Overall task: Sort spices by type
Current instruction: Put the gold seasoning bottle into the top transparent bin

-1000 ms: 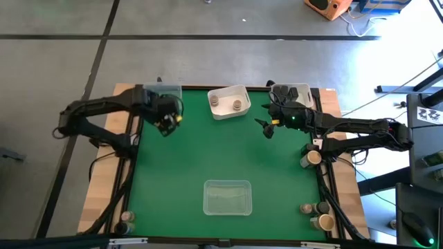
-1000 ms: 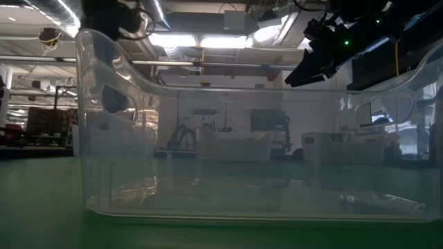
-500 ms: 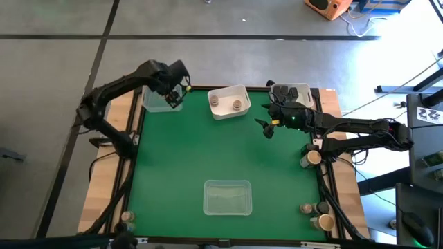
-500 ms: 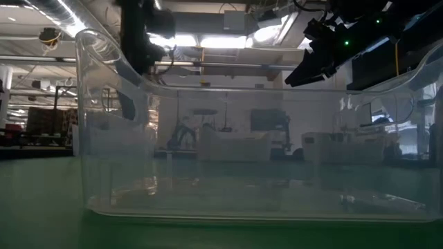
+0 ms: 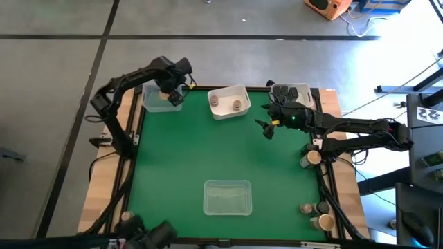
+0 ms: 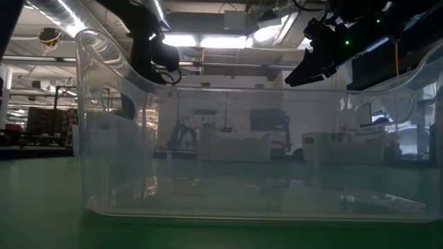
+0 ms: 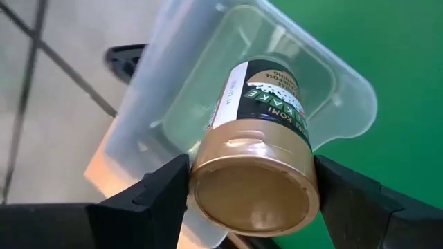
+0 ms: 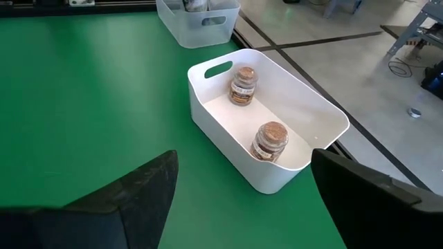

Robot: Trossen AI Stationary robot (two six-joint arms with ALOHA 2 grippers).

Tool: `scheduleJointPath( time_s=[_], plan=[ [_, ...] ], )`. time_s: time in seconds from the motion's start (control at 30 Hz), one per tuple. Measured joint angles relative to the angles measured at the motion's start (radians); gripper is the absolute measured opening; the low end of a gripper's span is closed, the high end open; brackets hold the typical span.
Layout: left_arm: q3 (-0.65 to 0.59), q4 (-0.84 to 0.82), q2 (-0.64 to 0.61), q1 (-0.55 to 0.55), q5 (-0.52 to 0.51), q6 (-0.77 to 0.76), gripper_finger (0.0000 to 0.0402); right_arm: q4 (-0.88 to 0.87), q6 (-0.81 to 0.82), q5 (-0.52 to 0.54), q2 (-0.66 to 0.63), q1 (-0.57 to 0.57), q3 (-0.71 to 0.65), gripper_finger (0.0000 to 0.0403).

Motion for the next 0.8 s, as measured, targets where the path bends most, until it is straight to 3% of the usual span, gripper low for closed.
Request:
scheduleJointPath(
  time_s=[0.4,0.8],
  plan=[
    [0.000,-0.003,0.036,0.005,0.041,-0.009,0.0291,0.000,0.000,0.001,0.000,0.000,0.000,0.0331],
    [0.016,-0.042,0.035,-0.001,0.038,0.001,0.0291,0.000,-0.013,0.004,0.000,0.000,0.000,0.0331]
  ],
)
